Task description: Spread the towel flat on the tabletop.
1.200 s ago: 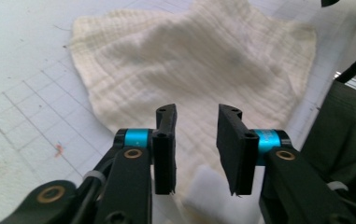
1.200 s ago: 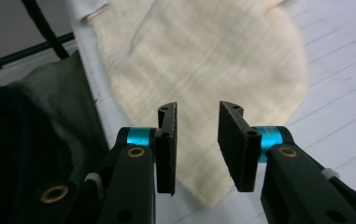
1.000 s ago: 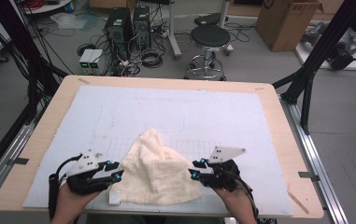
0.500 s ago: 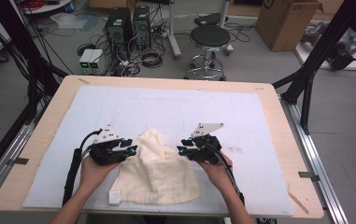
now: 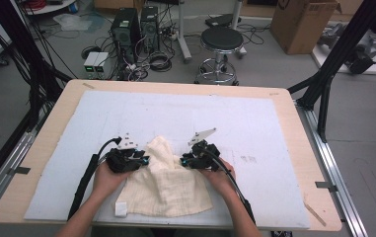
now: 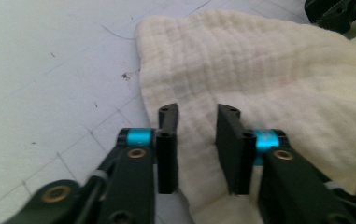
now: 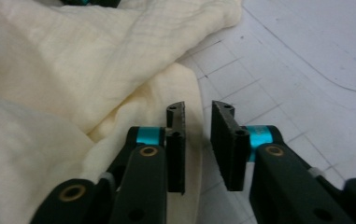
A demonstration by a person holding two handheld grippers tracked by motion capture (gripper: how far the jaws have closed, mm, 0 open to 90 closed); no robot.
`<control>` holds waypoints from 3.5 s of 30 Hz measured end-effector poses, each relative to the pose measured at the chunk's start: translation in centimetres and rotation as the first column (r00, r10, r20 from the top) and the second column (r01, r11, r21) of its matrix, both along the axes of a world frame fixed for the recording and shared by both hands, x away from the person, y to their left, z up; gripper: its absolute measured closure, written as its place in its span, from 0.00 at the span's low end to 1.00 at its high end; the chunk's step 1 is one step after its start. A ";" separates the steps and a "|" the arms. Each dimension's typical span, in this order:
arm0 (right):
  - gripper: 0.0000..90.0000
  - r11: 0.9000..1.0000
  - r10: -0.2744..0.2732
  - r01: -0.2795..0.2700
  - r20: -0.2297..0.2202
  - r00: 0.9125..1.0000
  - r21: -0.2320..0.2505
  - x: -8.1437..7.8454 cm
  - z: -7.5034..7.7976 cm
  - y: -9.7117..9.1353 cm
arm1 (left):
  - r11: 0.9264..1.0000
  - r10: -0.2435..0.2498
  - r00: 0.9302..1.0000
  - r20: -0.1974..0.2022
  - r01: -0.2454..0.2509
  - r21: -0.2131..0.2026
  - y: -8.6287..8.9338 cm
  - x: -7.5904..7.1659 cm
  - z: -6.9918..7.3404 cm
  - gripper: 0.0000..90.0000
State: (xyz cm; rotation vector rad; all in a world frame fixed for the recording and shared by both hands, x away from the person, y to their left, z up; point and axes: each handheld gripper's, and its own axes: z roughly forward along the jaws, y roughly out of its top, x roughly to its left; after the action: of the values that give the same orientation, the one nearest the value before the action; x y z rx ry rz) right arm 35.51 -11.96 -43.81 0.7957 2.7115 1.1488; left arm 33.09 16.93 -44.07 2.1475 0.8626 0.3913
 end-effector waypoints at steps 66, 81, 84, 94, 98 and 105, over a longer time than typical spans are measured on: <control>0.95 0.997 -0.037 0.032 -0.072 0.997 -0.068 -1.1 2.8 -4.3 | 0.999 0.019 0.999 -0.049 -0.018 0.030 1.3 -0.4 0.6 0.95; 0.65 0.976 -0.217 0.216 0.071 0.974 0.015 -2.5 4.1 -8.1 | 0.993 0.085 0.994 -0.068 -0.090 -0.078 1.6 -0.2 1.1 0.76; 0.64 0.969 -0.244 0.242 0.056 0.968 0.041 -2.0 4.2 -8.4 | 0.990 0.111 0.989 -0.097 -0.119 -0.075 1.5 0.2 0.7 0.60; 0.68 0.964 -0.246 0.243 -0.015 0.969 -0.113 -0.1 1.3 -7.2 | 0.987 0.160 0.986 -0.051 -0.161 0.001 1.0 0.1 0.2 0.75; 0.83 0.962 -0.241 0.238 -0.007 0.971 -0.132 -0.2 0.9 -6.8 | 0.982 0.186 0.982 -0.029 -0.186 0.021 0.9 0.1 0.2 0.89; 0.93 0.968 -0.222 0.222 0.012 0.975 -0.115 -0.4 0.8 -6.8 | 0.982 0.185 0.981 -0.064 -0.187 -0.034 1.4 0.6 0.2 0.97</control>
State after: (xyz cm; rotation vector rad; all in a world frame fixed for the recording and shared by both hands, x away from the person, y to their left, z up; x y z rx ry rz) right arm 35.10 -18.72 -42.99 1.0488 2.5793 0.9346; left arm 33.72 18.36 -43.90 2.0577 1.1018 0.4010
